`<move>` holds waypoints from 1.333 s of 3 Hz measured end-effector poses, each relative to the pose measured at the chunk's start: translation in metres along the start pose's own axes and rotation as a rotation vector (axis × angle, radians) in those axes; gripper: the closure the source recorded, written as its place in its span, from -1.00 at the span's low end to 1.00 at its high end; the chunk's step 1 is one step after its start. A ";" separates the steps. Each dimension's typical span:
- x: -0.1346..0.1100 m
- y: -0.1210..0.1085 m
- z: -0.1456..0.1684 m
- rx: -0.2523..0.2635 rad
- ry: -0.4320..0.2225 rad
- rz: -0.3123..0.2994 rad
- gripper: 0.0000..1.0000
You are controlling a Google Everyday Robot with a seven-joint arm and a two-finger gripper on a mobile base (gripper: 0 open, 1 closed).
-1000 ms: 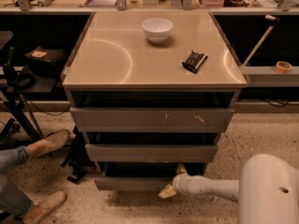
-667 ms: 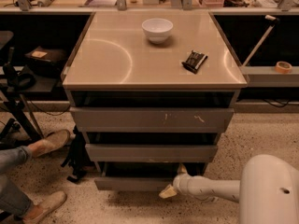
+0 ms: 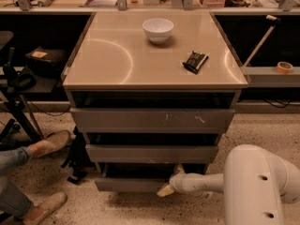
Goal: Open bottom drawer
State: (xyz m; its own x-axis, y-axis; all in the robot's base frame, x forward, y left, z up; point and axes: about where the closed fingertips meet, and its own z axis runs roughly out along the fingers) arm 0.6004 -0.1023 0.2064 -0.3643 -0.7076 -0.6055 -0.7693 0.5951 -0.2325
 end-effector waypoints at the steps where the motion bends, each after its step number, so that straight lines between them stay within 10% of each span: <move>1: 0.018 0.003 0.004 -0.032 -0.023 0.048 -1.00; 3: 0.050 -0.004 0.014 -0.064 -0.048 0.139 -1.00; 4: 0.050 -0.004 0.014 -0.065 -0.048 0.139 -0.63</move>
Offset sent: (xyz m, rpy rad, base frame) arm -0.0130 -0.0619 -0.0671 0.2197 0.1084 -0.1130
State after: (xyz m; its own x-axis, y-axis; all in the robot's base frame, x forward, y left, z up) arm 0.5923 -0.1349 0.1665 -0.4452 -0.6000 -0.6647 -0.7459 0.6592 -0.0955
